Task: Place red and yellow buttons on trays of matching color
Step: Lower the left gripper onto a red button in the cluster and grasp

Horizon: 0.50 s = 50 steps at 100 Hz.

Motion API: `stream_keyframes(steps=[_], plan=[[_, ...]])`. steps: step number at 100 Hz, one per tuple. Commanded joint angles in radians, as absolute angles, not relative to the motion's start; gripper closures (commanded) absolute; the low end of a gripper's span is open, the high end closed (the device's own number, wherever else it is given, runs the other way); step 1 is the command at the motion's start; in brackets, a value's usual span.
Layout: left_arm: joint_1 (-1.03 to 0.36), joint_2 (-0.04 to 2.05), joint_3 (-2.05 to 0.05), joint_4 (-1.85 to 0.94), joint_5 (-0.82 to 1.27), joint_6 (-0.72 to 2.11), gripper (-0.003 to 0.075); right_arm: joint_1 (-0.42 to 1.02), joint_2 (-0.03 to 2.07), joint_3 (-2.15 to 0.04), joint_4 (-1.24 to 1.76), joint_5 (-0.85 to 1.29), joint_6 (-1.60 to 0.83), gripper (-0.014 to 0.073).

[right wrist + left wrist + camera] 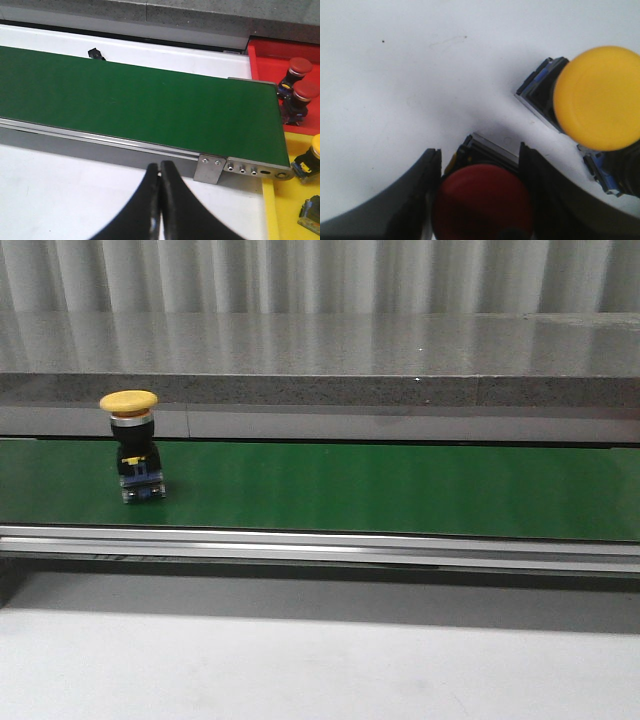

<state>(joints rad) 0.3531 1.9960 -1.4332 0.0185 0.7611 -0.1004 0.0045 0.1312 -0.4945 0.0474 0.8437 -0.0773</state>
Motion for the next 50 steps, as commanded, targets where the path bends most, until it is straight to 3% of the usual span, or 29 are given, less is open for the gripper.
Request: stream_keyframes(steps=[1, 50], plan=[[0.351, 1.903, -1.455, 0.024, 0.744, -0.099, 0.0605, 0.005, 0.143, -0.519, 0.047, 0.777, -0.086, 0.0659], [0.282, 1.486, -1.165, 0.012, 0.653, -0.073, 0.0608, 0.005, 0.143, -0.519, 0.047, 0.777, -0.086, 0.0659]])
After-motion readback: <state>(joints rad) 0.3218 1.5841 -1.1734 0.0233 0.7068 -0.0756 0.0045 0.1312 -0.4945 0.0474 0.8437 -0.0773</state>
